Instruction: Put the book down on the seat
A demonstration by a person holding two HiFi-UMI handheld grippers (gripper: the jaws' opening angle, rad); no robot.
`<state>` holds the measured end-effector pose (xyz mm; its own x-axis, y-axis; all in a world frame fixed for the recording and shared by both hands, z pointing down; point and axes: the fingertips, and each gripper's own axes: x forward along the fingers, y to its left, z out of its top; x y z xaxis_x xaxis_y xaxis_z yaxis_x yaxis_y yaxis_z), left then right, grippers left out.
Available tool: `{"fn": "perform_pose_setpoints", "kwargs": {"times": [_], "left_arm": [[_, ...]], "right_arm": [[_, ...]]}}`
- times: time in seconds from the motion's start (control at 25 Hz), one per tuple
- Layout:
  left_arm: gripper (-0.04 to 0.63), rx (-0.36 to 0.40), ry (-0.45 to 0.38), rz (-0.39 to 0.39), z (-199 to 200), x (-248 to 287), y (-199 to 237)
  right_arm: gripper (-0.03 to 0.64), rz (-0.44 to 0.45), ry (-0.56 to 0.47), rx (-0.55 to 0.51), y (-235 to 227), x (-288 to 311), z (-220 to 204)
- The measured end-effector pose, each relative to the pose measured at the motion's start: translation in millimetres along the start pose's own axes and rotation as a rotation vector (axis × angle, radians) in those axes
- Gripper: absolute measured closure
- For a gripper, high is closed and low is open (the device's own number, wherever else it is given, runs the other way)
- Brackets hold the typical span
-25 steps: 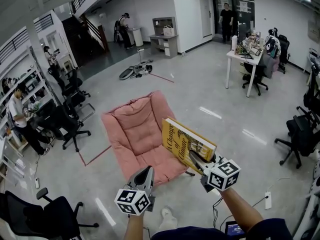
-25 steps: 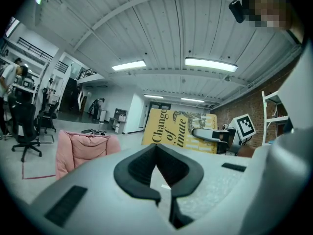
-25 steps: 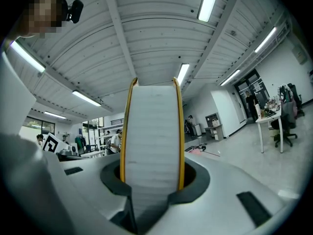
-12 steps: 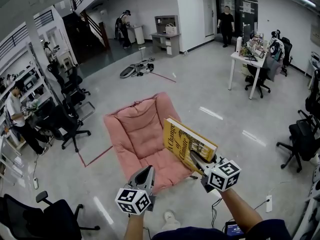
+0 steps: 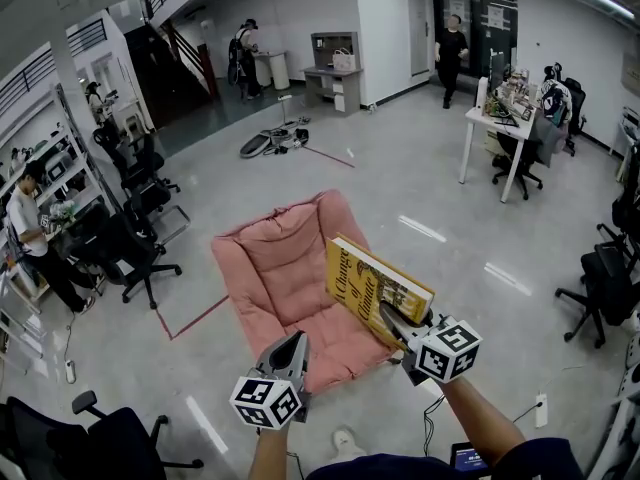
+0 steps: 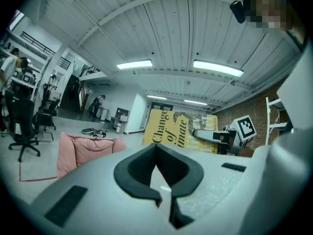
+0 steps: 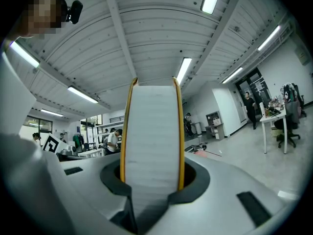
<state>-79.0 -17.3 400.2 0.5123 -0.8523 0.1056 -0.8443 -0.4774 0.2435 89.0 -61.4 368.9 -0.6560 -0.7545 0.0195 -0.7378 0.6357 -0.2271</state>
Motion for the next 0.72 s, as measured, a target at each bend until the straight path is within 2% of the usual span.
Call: {"fn": "perform_pose_setpoints", "kwargs": {"times": [0.72], "left_arm": [[0.591, -0.019, 0.003, -0.036, 11, 28, 51]], "right_arm": [[0.466, -0.029, 0.026, -0.013, -5, 54, -5]]}}
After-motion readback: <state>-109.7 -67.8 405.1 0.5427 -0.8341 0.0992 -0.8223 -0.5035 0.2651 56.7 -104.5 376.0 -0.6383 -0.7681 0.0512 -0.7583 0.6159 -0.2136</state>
